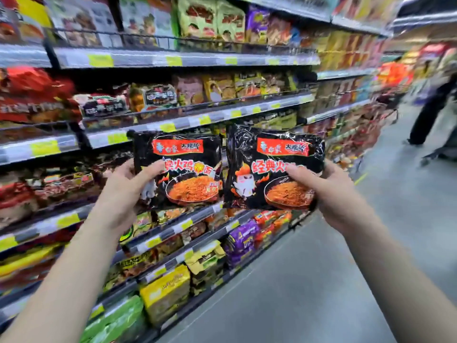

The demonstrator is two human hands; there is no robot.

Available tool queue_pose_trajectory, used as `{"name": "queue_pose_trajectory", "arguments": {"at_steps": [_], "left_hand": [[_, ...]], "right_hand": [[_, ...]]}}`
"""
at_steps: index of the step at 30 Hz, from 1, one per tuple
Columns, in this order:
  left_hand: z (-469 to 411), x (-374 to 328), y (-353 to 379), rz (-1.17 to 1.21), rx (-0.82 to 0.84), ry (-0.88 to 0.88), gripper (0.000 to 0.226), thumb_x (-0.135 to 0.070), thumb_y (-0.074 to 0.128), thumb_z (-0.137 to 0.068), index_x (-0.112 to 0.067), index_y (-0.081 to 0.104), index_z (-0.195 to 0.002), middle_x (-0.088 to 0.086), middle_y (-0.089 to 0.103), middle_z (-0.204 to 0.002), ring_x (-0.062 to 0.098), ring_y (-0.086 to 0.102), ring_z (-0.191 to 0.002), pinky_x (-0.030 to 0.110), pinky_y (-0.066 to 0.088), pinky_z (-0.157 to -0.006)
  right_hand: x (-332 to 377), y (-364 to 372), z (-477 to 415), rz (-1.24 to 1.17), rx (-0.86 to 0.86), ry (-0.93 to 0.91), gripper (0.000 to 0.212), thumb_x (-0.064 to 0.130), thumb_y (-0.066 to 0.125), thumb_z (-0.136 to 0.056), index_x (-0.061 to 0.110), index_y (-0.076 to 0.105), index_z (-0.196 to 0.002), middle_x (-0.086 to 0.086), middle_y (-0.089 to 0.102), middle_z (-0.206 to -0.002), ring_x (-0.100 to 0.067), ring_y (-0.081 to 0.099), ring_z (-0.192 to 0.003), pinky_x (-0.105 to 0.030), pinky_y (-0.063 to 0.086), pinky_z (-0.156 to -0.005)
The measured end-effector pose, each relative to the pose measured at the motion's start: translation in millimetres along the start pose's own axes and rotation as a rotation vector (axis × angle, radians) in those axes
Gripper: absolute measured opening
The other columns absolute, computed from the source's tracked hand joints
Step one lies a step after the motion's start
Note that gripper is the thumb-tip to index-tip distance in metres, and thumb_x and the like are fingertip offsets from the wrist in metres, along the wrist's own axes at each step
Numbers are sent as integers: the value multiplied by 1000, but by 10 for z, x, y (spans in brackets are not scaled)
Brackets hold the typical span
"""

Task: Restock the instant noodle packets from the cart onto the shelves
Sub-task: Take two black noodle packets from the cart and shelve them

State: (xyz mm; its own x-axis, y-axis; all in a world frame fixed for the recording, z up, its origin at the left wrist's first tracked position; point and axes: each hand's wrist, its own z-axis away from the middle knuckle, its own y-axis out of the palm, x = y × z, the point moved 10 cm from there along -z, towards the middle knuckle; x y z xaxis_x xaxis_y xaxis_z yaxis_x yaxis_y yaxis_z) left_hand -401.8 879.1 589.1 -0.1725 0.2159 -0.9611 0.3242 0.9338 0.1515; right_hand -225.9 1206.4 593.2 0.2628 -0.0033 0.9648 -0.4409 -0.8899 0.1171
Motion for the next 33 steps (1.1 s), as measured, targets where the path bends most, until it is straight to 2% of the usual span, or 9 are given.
{"name": "queue_pose_trajectory", "arguments": {"at_steps": [3,7,10,14,18,22,25,29,33], "left_hand": [[-113,171,582,9,50,-14,91,-64,94,-38,-5,64,-101,12,73,-80,6,56,-53,24,44,-53],[-294,391,1277,47,123,-50,43,-41,81,-63,-11,53,-79,-13,57,-47,0,53,-43,16,42,-47],[-527,559,1611,31,151,-58,56,-44,88,-65,-3,53,-81,-9,55,-50,2,52,-47,19,41,-54],[-908,756,2074,50,195,-43,46,-38,87,-65,-19,58,-95,-17,56,-44,-4,53,-42,13,41,-44],[-1471,941,2468,68,175,-29,23,-28,72,-88,-18,59,-104,-17,56,-45,-4,52,-43,25,37,-57],[-2106,1038,2839,73,154,-15,21,-31,75,-84,-22,63,-98,-13,62,-54,1,56,-51,31,43,-67],[-2597,1023,3103,74,138,19,23,-34,78,-78,-23,60,-88,-8,47,-43,7,40,-41,27,35,-57],[-3250,1082,3418,65,128,48,39,-45,88,-65,-26,59,-84,-9,47,-43,8,39,-42,21,35,-47],[-3737,1152,3827,49,123,82,37,-43,83,-65,-23,56,-80,-10,46,-40,8,39,-39,19,33,-44]], "right_hand": [[-42,-565,-25,10,-58,14,66,32,90,-64,10,68,-122,-11,78,-112,-30,75,-102,-44,58,-90],[-92,-1137,-118,27,-134,20,89,44,98,-53,10,65,-128,-10,77,-115,-31,75,-105,-47,57,-94],[-116,-1466,-243,13,-193,27,99,44,100,-49,9,59,-133,-11,77,-115,-32,75,-102,-46,61,-84],[-153,-1756,-550,-11,-211,27,75,30,90,-64,8,62,-130,-11,77,-112,-32,76,-100,-39,62,-76],[-179,-2018,-1056,5,-208,7,61,22,83,-72,9,63,-128,-10,77,-113,-31,76,-101,-40,62,-80],[-116,-2290,-1787,12,-198,-10,58,21,82,-73,8,64,-126,-11,78,-111,-29,77,-98,-35,62,-76],[-41,-2461,-2416,35,-182,-16,57,21,82,-73,7,65,-126,-11,78,-111,-28,77,-96,-34,61,-75],[-7,-2685,-3161,66,-169,-27,68,30,86,-63,11,66,-125,-8,79,-109,-26,77,-95,-33,61,-74],[-59,-2944,-3654,74,-155,-38,68,32,86,-60,12,67,-122,-8,78,-109,-27,77,-97,-38,61,-79]]}}
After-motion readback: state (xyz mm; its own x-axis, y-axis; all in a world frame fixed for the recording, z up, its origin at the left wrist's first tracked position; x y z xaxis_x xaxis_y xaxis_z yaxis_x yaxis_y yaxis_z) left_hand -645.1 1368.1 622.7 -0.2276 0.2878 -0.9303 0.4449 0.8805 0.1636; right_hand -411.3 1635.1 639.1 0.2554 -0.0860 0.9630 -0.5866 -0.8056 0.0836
